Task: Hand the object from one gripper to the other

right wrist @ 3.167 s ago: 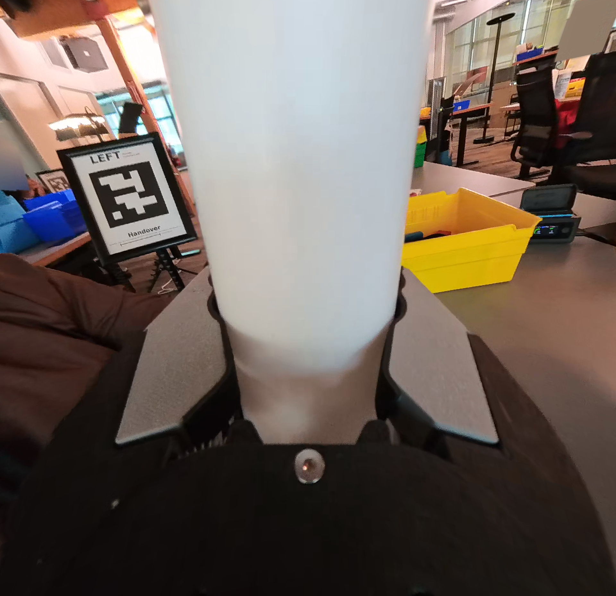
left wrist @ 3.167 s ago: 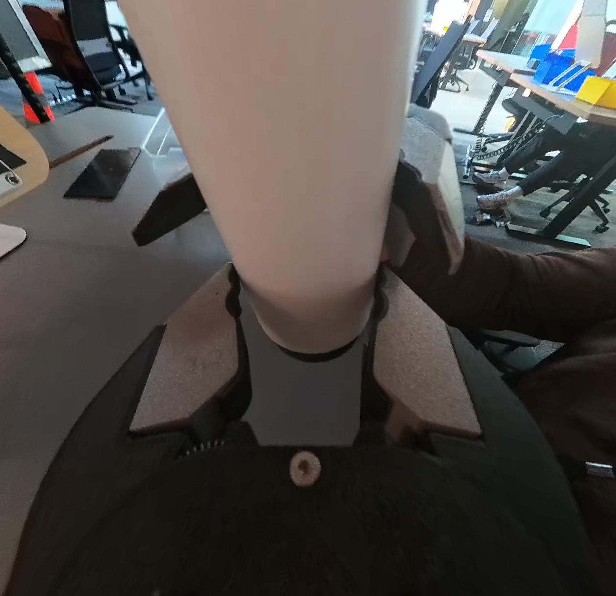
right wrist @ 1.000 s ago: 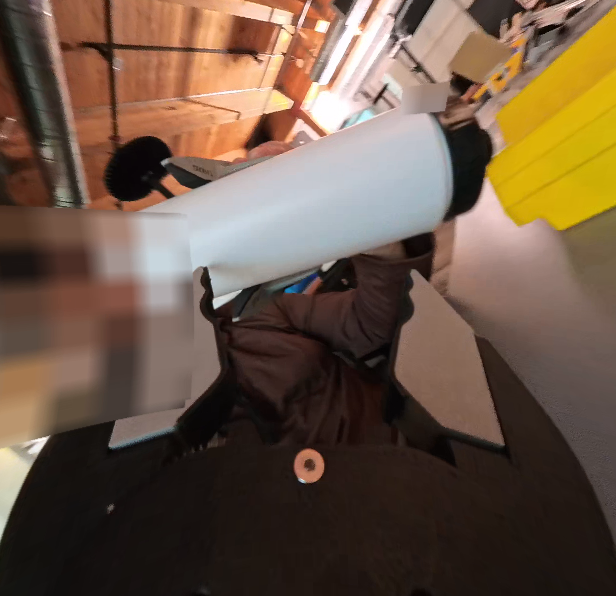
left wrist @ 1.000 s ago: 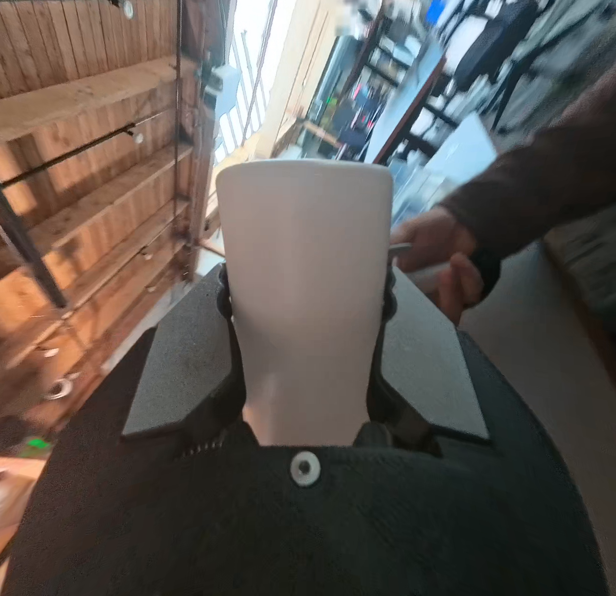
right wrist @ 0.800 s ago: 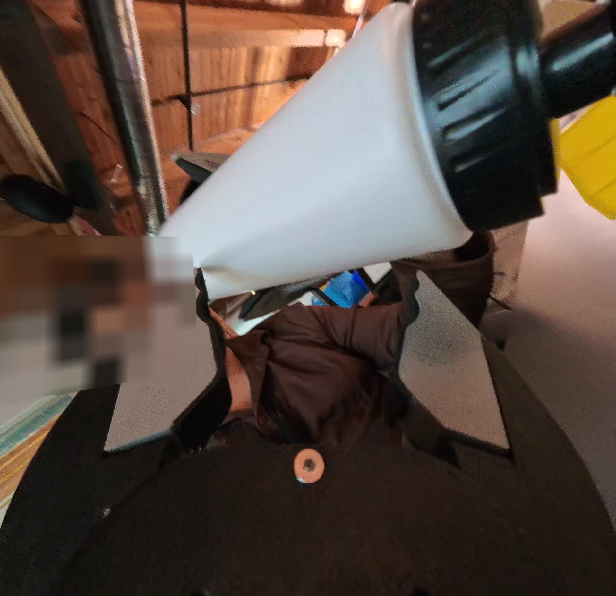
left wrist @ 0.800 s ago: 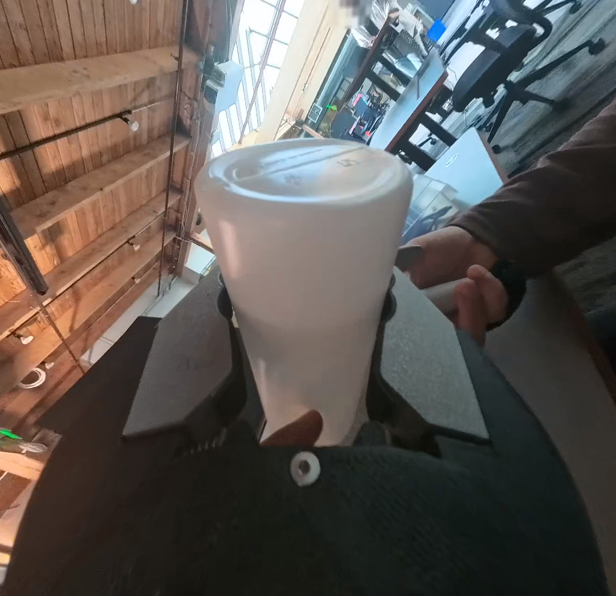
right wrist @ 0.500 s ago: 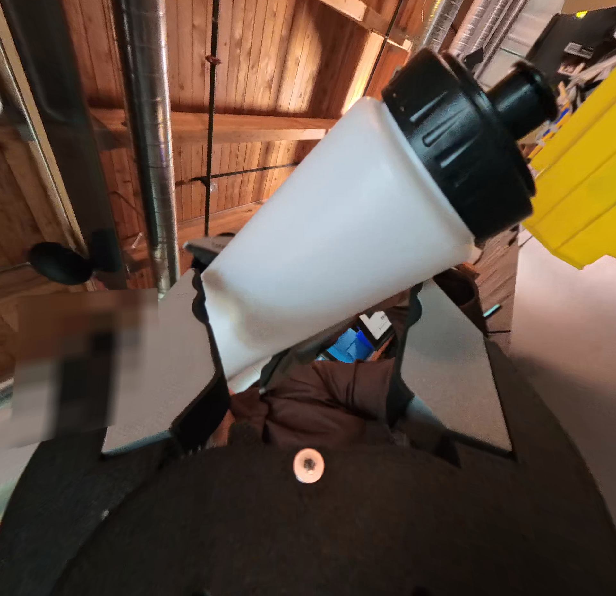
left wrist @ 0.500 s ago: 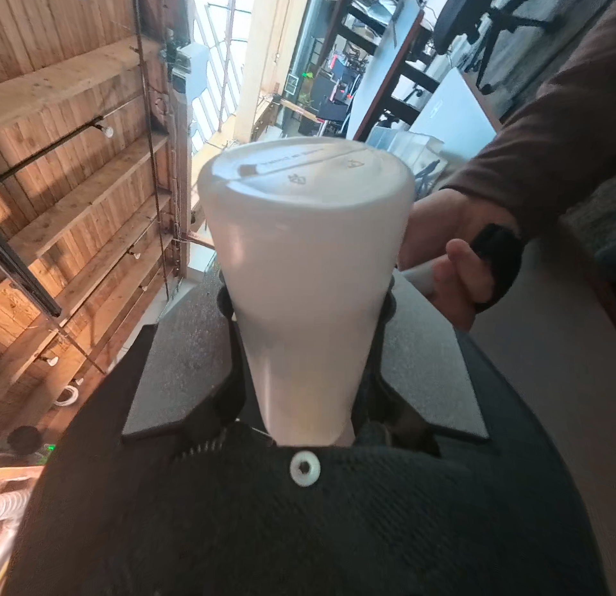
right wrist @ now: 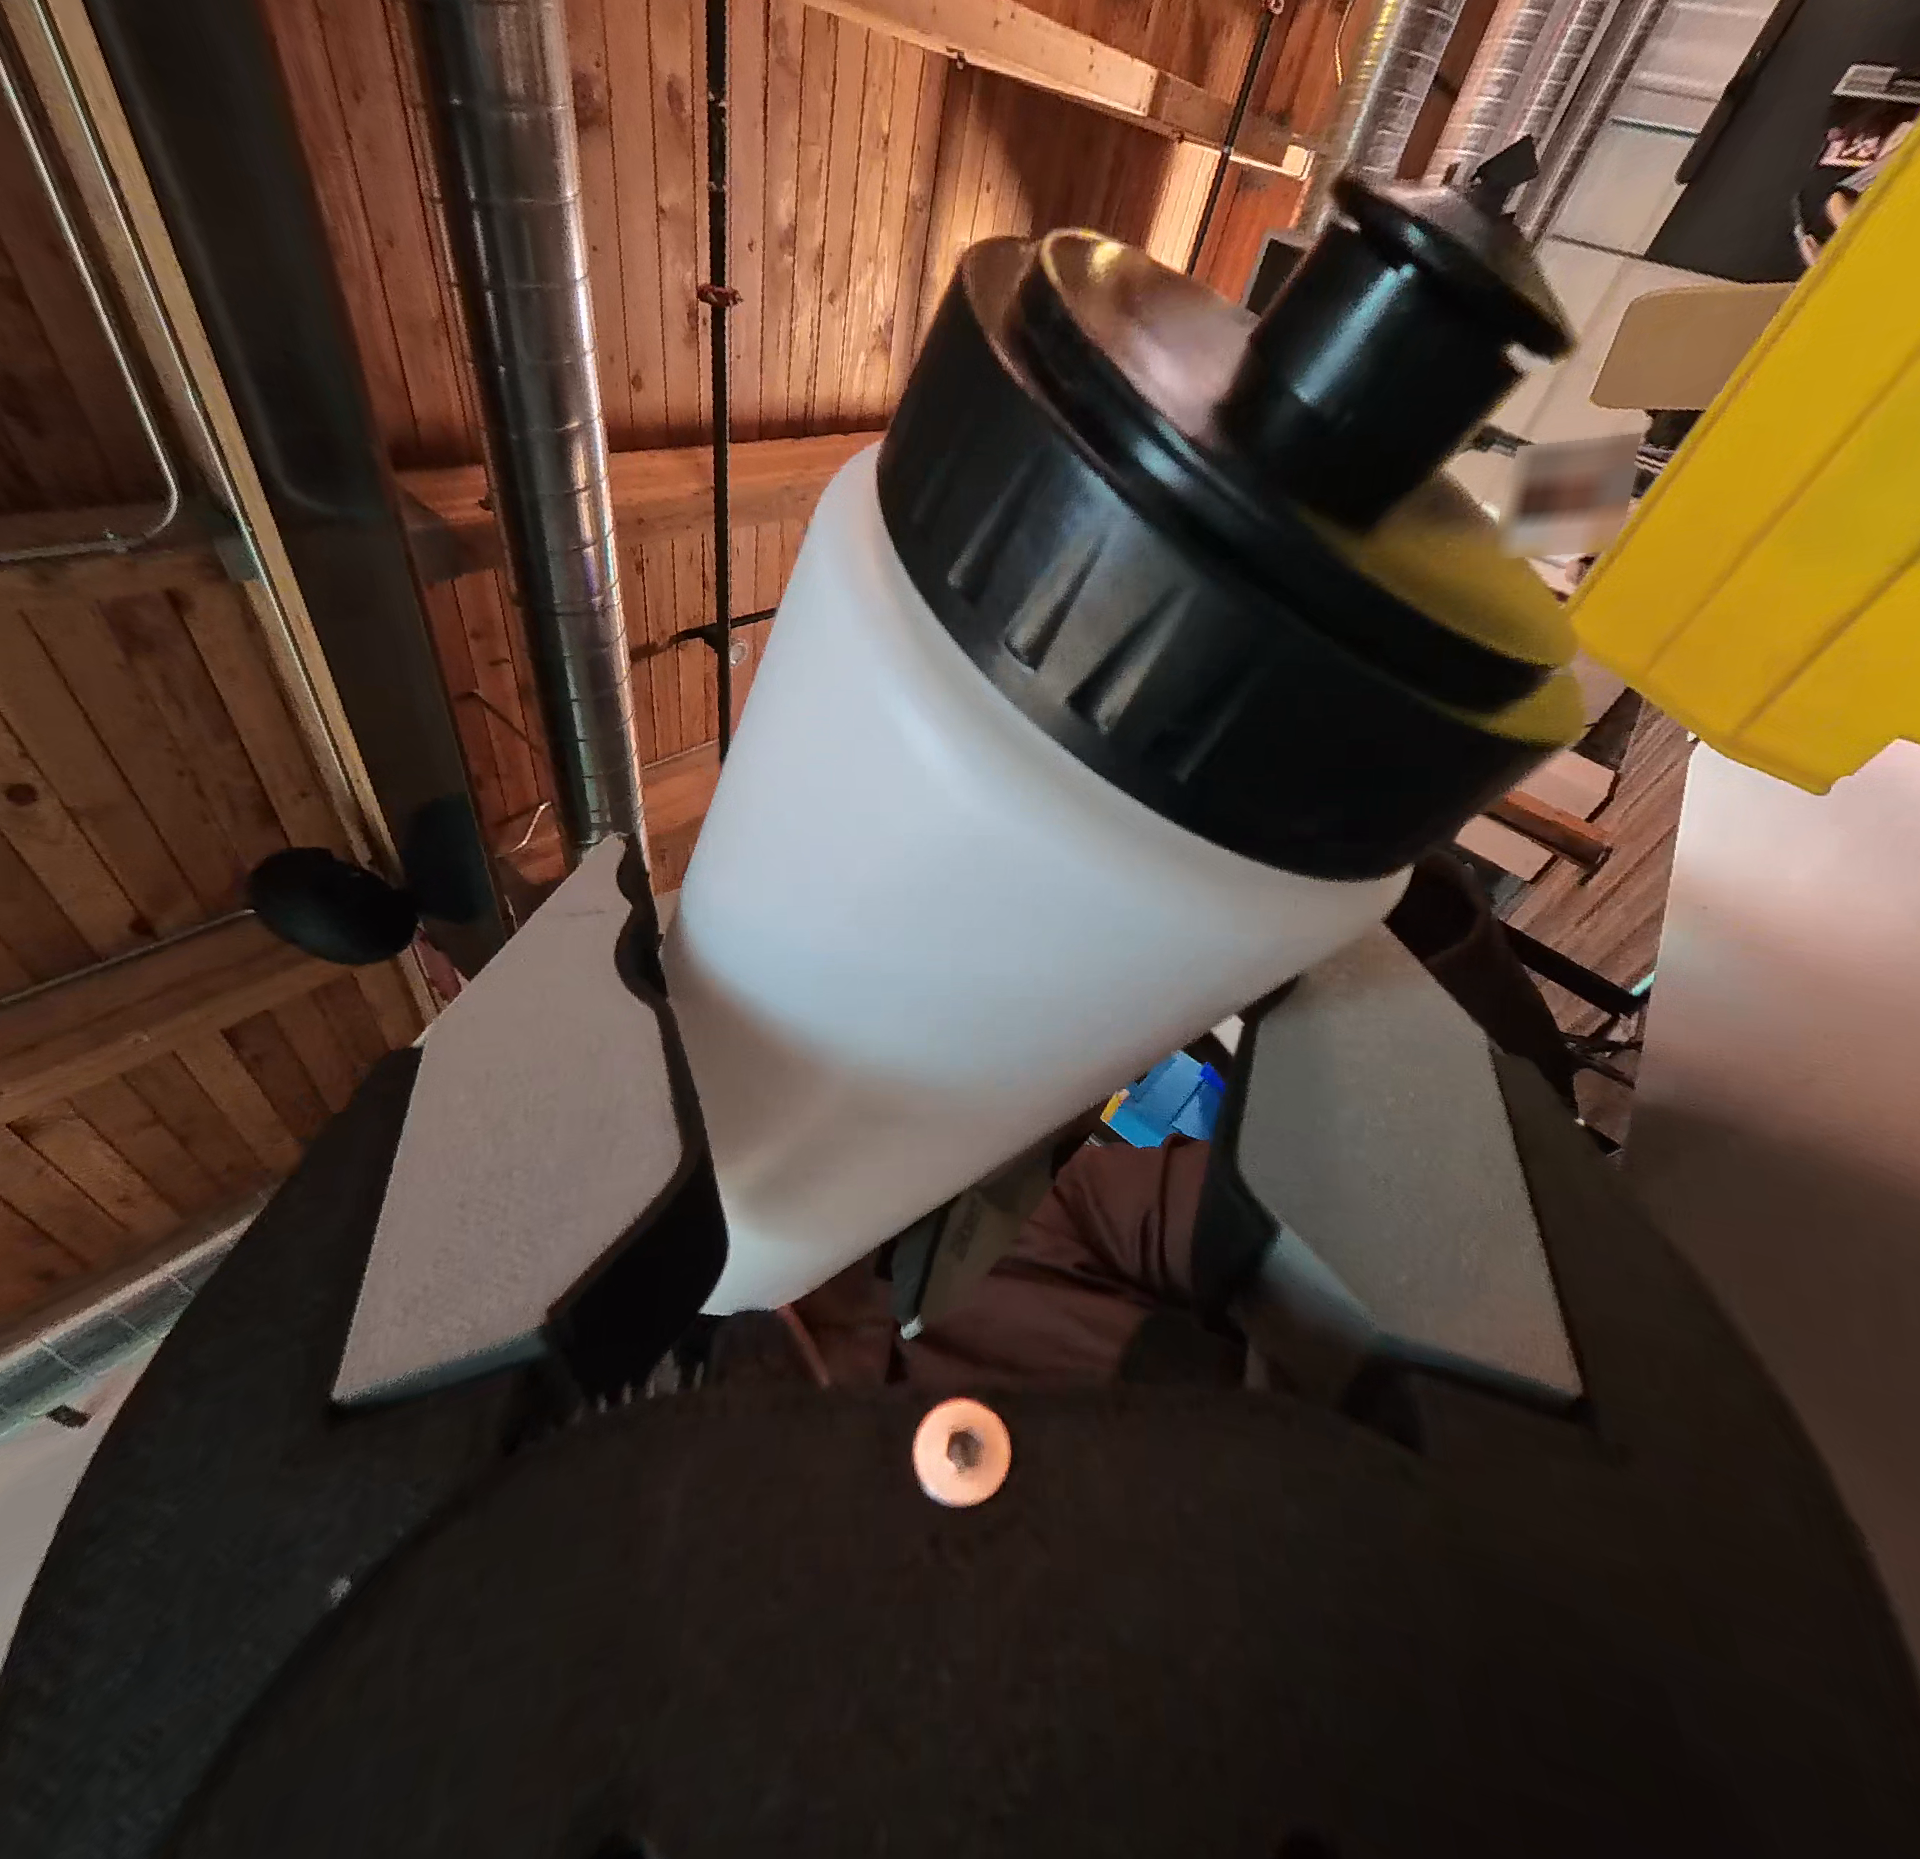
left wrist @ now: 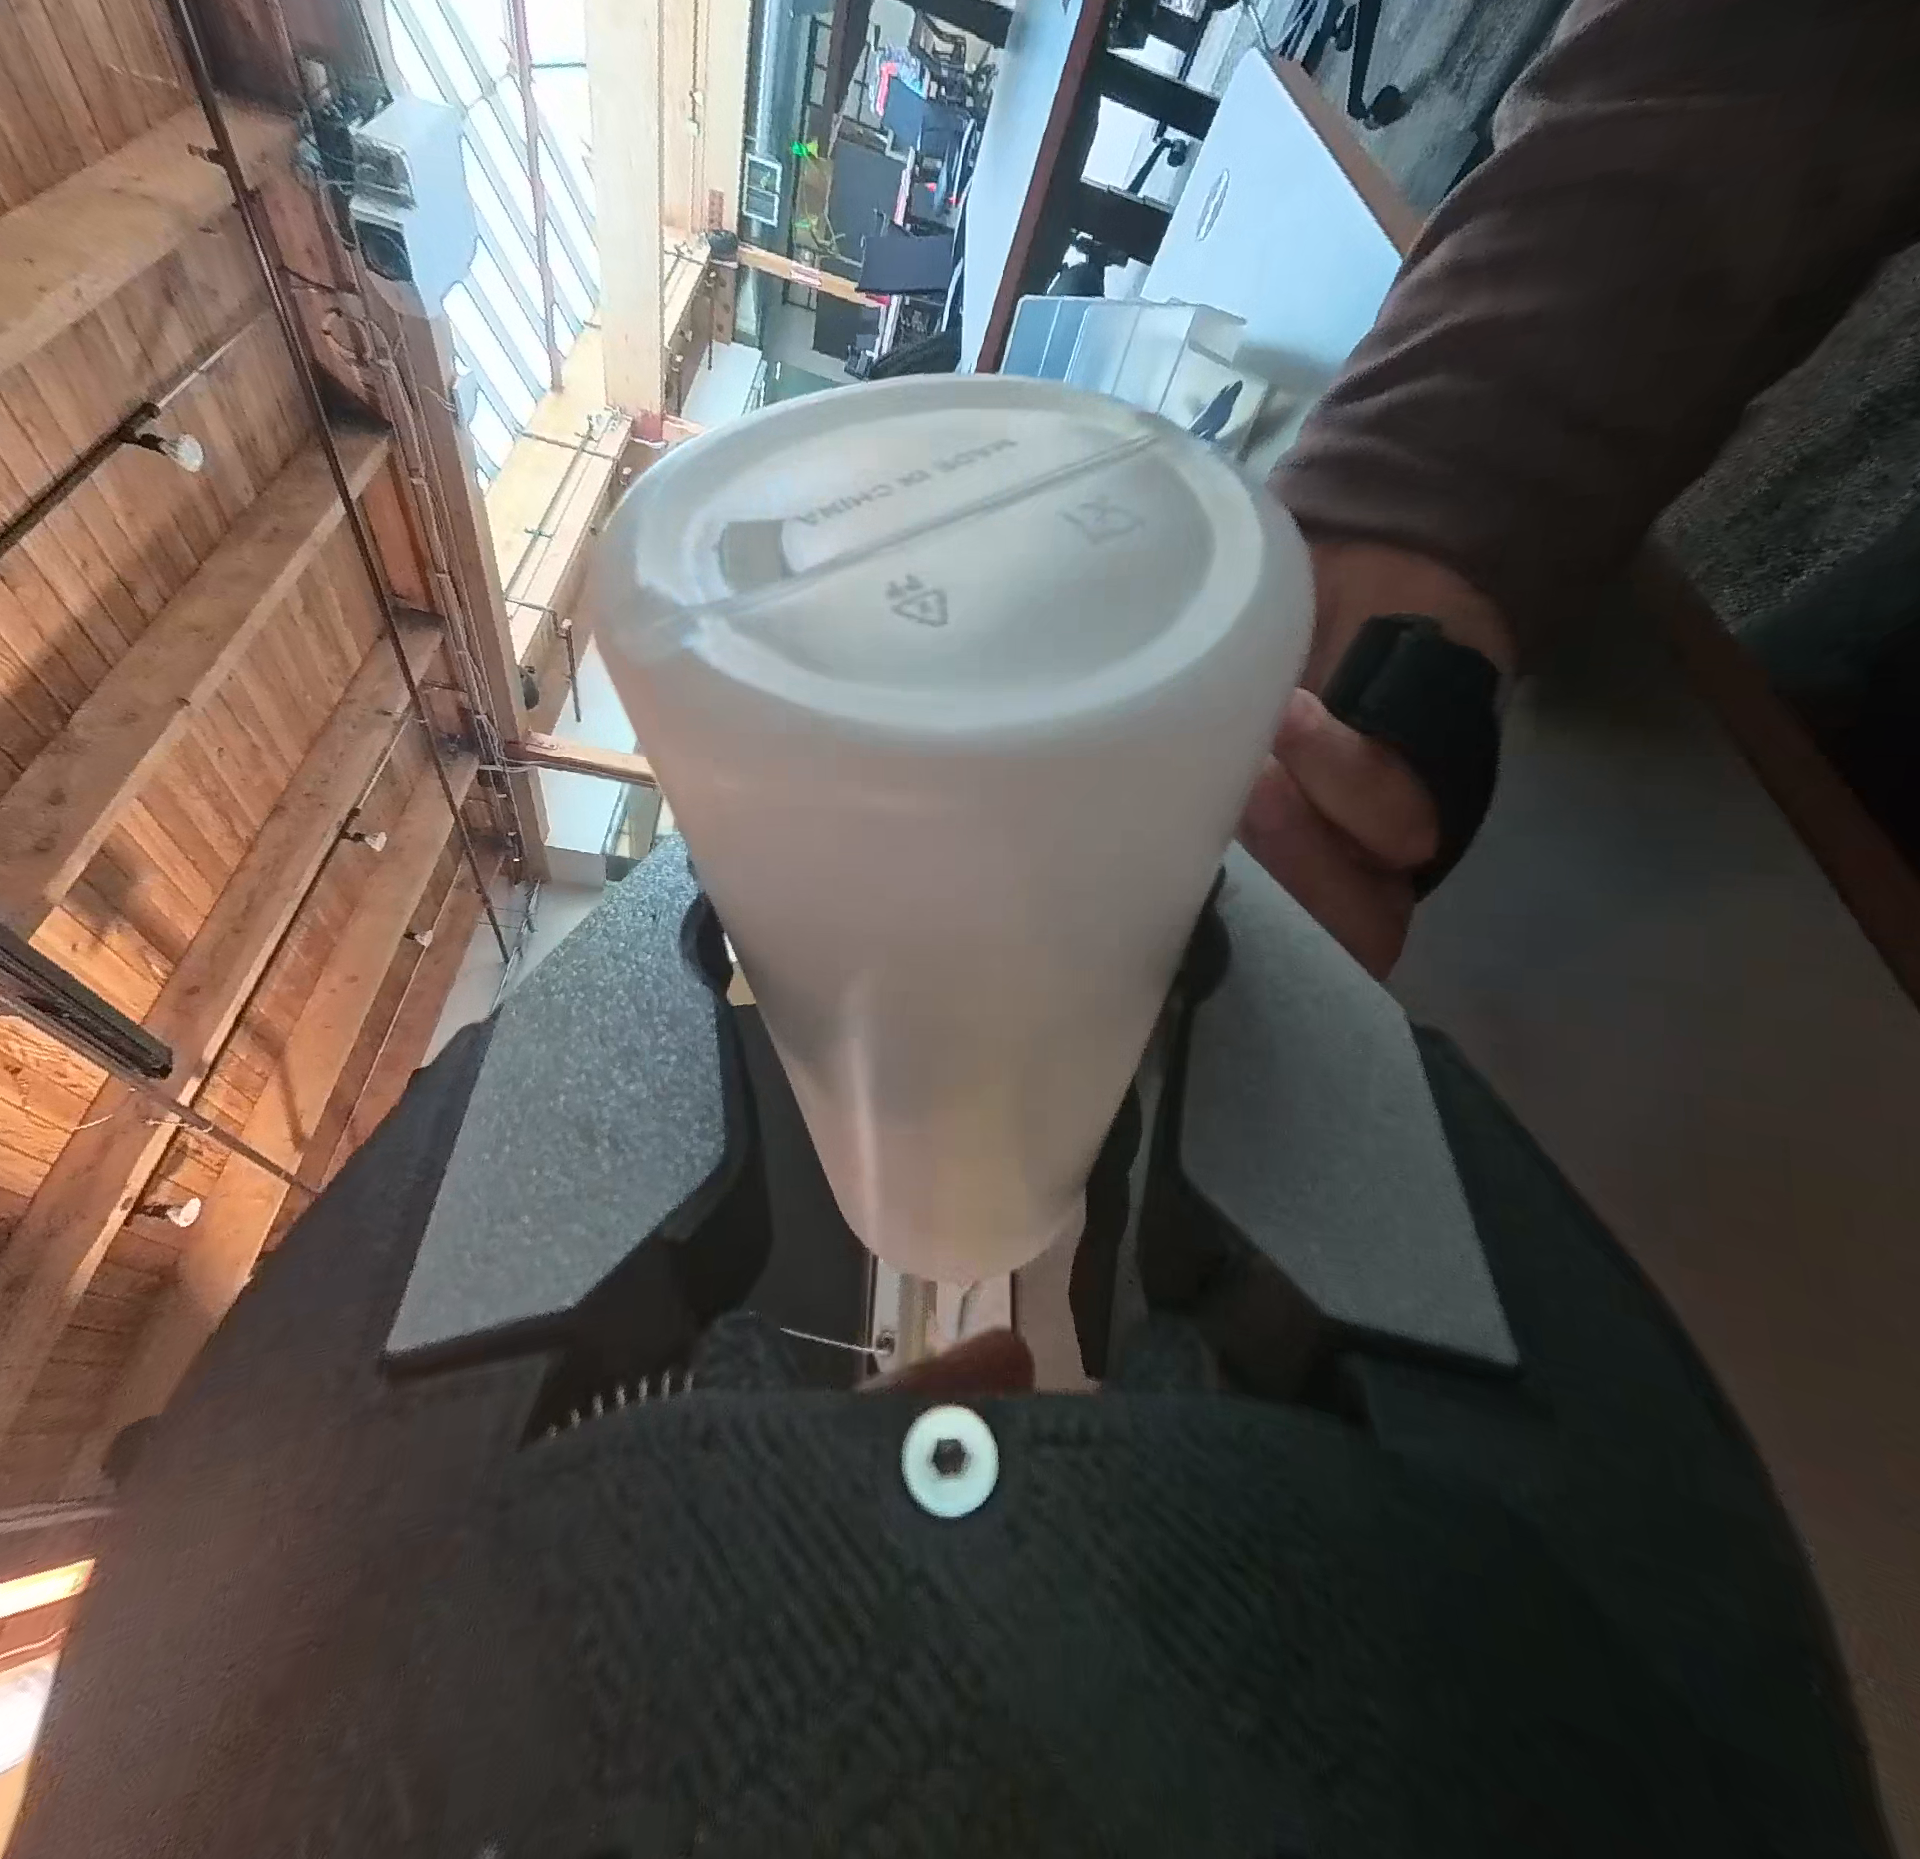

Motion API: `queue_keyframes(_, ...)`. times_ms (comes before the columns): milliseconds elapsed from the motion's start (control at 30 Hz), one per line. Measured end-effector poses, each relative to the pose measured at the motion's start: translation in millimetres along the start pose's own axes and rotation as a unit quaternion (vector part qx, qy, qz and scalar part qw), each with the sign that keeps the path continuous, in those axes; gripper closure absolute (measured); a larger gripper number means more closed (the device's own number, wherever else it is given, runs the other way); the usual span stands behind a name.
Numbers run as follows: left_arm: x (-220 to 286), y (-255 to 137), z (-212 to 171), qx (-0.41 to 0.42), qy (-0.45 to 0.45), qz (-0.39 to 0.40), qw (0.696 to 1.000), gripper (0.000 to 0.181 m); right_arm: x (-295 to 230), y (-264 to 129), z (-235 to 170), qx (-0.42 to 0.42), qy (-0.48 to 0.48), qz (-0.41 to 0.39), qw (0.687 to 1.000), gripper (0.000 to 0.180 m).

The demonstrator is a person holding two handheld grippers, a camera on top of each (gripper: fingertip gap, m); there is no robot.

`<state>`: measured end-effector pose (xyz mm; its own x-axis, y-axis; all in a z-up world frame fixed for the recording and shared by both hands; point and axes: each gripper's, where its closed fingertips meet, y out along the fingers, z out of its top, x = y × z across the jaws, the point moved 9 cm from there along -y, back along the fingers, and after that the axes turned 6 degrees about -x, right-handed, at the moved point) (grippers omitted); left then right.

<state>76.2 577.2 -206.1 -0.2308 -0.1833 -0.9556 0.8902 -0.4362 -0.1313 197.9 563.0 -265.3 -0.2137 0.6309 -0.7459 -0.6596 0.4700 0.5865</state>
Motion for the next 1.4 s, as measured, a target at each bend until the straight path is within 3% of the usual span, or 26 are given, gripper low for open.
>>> queue_keyframes(167, 0.0, -0.1, -8.9, -0.039, 0.009, 0.036, 0.999, 0.094, -3.6, -9.3, 8.2, 0.043, -0.017, 0.015, 0.999, 0.077)
queue_keyframes(400, 4.0, 11.3, -29.7, -0.103, -0.002, 0.054, 0.993, 0.098, -14.7, -29.1, 19.1, 0.110, -0.080, -0.042, 0.990, 0.082)
queue_keyframes(500, 5.8, 17.5, -44.5, -0.144, -0.002, 0.069, 0.987, 0.106, -15.5, -41.1, 22.4, 0.153, -0.089, -0.035, 0.984, 0.086)
queue_keyframes(633, 6.7, 17.0, -56.1, -0.150, -0.027, 0.061, 0.986, 0.122, -23.4, -51.1, 26.3, 0.183, -0.123, -0.051, 0.974, 0.087)
queue_keyframes(767, 0.0, 11.0, -69.1, -0.163, -0.107, 0.029, 0.980, 0.118, -39.0, -51.6, 28.1, 0.187, -0.177, -0.064, 0.964, 0.086)
queue_keyframes(867, -9.5, -4.5, -78.3, -0.117, -0.267, -0.051, 0.955, 0.101, -53.6, -46.3, 26.5, 0.176, -0.256, -0.126, 0.942, 0.086)
queue_keyframes(967, -14.1, -21.6, -87.7, -0.066, -0.415, -0.141, 0.896, 0.085, -72.8, -42.9, 24.8, 0.167, -0.337, -0.175, 0.910, 0.086)
queue_keyframes(1033, -16.4, -31.2, -88.8, -0.032, -0.458, -0.184, 0.869, 0.090, -83.6, -42.8, 24.0, 0.156, -0.380, -0.214, 0.886, 0.087)
queue_keyframes(1133, -28.3, -33.8, -83.5, 0.031, -0.513, -0.169, 0.841, 0.085, -95.0, -40.9, 22.7, 0.139, -0.426, -0.251, 0.858, 0.087)
queue_keyframes(1233, -28.8, -20.9, -69.0, 0.060, -0.557, -0.207, 0.802, 0.087, -98.1, -27.2, 16.5, 0.084, -0.488, -0.319, 0.808, 0.086)
queue_keyframes(1300, -23.0, -6.0, -61.9, 0.035, -0.553, -0.205, 0.807, 0.087, -97.4, -11.4, 8.9, 0.040, -0.524, -0.343, 0.779, 0.086)
queue_keyframes(1367, -12.7, 11.3, -56.0, -0.004, -0.523, -0.189, 0.831, 0.088, -96.6, 4.6, -0.4, 0.005, -0.545, -0.336, 0.768, 0.086)
queue_keyframes(1400, -7.0, 19.7, -53.9, -0.028, -0.500, -0.178, 0.847, 0.079, -97.1, 9.8, -3.6, 0.000, -0.550, -0.330, 0.767, 0.090)
